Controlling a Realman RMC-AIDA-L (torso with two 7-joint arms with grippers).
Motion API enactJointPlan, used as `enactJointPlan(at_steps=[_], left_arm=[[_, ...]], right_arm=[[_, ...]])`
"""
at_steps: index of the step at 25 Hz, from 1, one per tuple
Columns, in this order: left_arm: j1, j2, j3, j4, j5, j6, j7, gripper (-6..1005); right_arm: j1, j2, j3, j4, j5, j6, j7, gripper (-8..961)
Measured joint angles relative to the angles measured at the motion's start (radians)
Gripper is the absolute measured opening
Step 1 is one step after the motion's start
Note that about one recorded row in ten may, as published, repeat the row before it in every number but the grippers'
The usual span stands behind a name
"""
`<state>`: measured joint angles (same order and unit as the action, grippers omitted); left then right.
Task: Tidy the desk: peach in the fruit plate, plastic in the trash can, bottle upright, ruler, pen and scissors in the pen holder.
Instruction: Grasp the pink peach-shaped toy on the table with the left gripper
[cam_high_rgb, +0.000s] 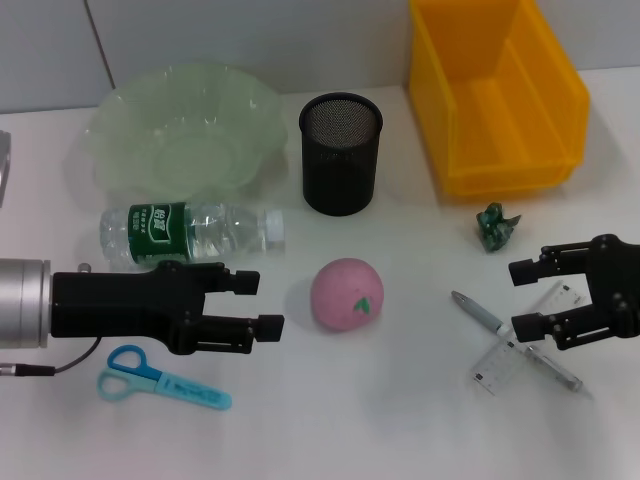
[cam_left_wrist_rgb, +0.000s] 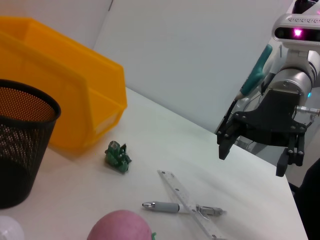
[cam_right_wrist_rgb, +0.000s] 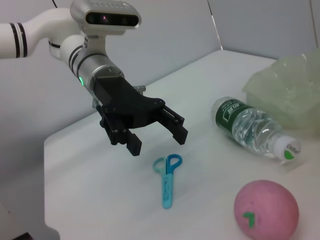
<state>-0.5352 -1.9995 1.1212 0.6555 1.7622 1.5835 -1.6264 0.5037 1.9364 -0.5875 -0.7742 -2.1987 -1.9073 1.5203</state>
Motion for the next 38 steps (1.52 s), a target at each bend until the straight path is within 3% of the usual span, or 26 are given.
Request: enactJointPlan(at_steps=[9, 26, 29, 34, 38], left_arm=[[-0.009, -0.002, 0.0, -0.008, 0.028, 0.001, 0.0, 816], [-0.014, -0.006, -0.004, -0.006, 0.031, -0.001, 0.0, 816], [-0.016, -0.015, -0.004, 0.004, 0.028, -0.001, 0.005, 816], [-0.059, -0.066, 0.003, 0.032, 0.022, -0.069, 0.05, 816], [-0.108, -0.072, 0.047, 0.012, 0.02, -0.169, 0.055, 816]], right_arm=[[0.003, 0.011, 0.0, -0.001, -0.018, 0.016, 0.0, 819], [0.002, 0.012, 0.0, 0.004, -0.019, 0.022, -0.003, 818], [0.001, 0.012, 0.0, 0.004, -0.02, 0.023, -0.003, 818], [-0.001, 0.012, 0.002, 0.006, -0.02, 0.027, -0.003, 818], [-0.001, 0.012, 0.0, 0.007, -0.02, 0.034, -0.003, 817]])
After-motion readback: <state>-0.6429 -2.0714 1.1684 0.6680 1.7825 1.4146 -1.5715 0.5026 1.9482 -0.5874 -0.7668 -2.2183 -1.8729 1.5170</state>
